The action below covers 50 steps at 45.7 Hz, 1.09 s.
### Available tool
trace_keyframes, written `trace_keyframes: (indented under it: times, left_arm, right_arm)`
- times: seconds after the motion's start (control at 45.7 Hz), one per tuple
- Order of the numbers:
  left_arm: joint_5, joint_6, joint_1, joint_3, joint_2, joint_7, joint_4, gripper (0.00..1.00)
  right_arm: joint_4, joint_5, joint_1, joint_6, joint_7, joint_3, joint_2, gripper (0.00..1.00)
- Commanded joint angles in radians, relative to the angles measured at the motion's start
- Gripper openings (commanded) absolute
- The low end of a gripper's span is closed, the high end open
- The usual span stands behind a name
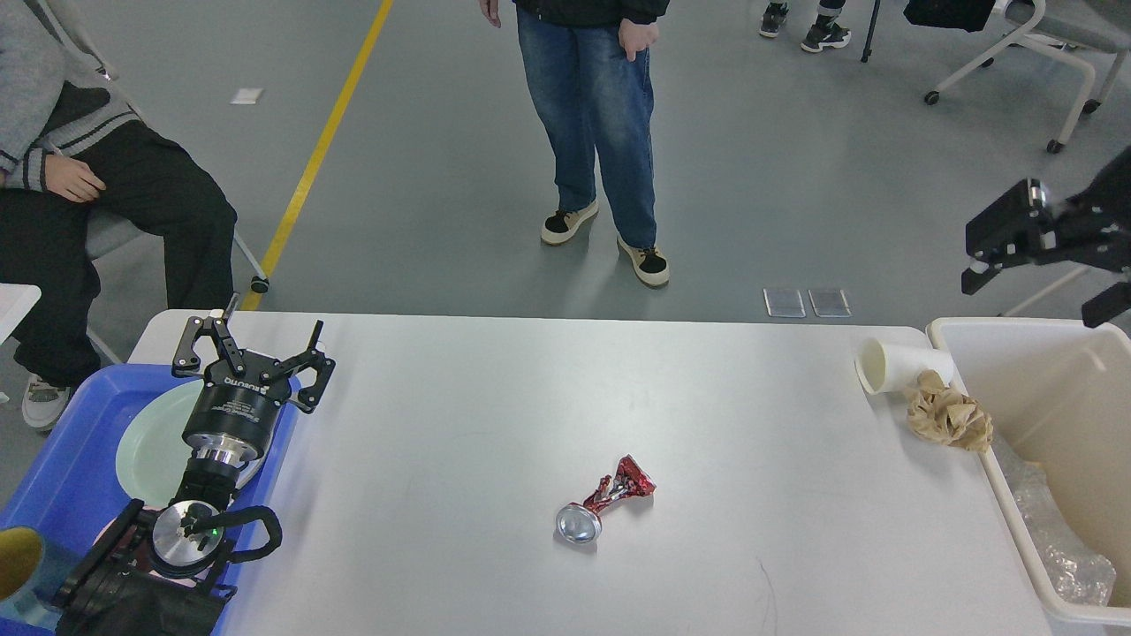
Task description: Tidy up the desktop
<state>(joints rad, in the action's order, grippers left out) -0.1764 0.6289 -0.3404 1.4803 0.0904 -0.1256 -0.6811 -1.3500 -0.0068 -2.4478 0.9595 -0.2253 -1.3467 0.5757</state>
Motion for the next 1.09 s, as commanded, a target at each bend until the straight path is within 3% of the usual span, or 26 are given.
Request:
trace_keyframes:
  times: [0.0, 0.263, 0.35, 0.525, 0.788, 1.072]
  left_arm:
    - [0.0, -0.001, 0.0, 0.0, 0.0, 0.0, 0.0, 0.96]
    - [0.0, 0.0, 0.0, 0.0, 0.0, 0.0, 0.0, 0.96]
    - [0.0, 0.0, 0.0, 0.0, 0.0, 0.0, 0.0, 0.96]
    - [0.0, 0.0, 0.0, 0.0, 0.0, 0.0, 0.0, 0.96]
    - [0.0, 0.0, 0.0, 0.0, 0.0, 0.0, 0.0, 0.96]
    - [0.0, 0.0, 0.0, 0.0, 0.0, 0.0, 0.0, 0.96]
  right_arm:
    - [-0.024, 0.005, -0.053, 0.0, 0.0, -0.002, -0.008, 1.0]
    - [-0.001, 0.002, -0.008, 0.0, 0.0, -0.037, 0.004, 1.0]
    - [0.032, 0.002, 0.061, -0.111, 0.0, -0.052, 0.021, 1.0]
    - [0.231, 0.01, 0.403, -0.372, 0.001, 0.009, 0.075, 1.0]
    - [0.534, 0.033, 0.788, -0.475, 0.003, 0.225, 0.11, 1.0]
    - [0.864, 0.033, 1.246, -0.673, 0.006, 0.487, 0.003, 1.0]
